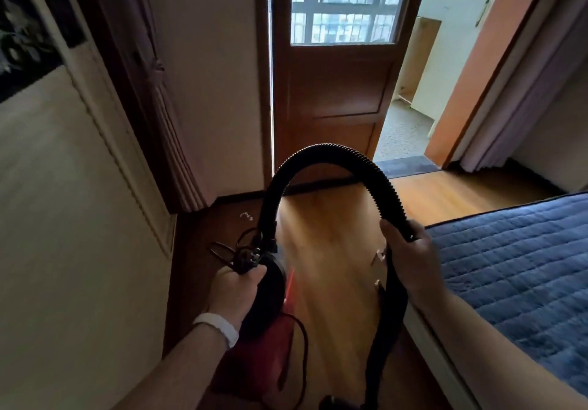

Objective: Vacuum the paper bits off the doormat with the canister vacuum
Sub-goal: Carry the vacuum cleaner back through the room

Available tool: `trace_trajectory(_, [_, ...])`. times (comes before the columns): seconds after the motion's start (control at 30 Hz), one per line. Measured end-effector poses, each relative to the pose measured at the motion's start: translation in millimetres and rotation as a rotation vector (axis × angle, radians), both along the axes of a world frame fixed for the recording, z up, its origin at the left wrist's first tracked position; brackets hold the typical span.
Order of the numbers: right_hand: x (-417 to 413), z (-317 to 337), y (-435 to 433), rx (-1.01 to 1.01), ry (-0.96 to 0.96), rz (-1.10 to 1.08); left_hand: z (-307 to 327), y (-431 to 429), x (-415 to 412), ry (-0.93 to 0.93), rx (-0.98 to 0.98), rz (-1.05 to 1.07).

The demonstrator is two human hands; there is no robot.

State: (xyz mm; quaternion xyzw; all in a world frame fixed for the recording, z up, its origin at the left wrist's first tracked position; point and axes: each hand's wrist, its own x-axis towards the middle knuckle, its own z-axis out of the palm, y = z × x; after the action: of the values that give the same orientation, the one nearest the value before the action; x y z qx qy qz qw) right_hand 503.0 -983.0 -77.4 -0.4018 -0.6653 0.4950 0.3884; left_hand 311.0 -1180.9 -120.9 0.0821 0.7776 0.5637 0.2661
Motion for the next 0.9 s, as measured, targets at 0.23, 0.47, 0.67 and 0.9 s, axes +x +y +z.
trace_trajectory(0.23, [-63, 2, 37, 0.004, 0.005, -0.120, 14, 61, -95, 0.065, -0.007, -0.086])
trace_trajectory(0.47, [-130, -13, 100, -0.057, 0.054, -0.141, 21, 135, -152, 0.042, 0.024, -0.066])
trace_trajectory(0.67, [-187, -27, 188, -0.084, 0.088, -0.125, 16, 223, -189, 0.016, -0.002, -0.038])
trace_trajectory(0.9, [-217, -24, 315, -0.154, 0.144, -0.185, 19, 354, -223, 0.041, -0.025, -0.082])
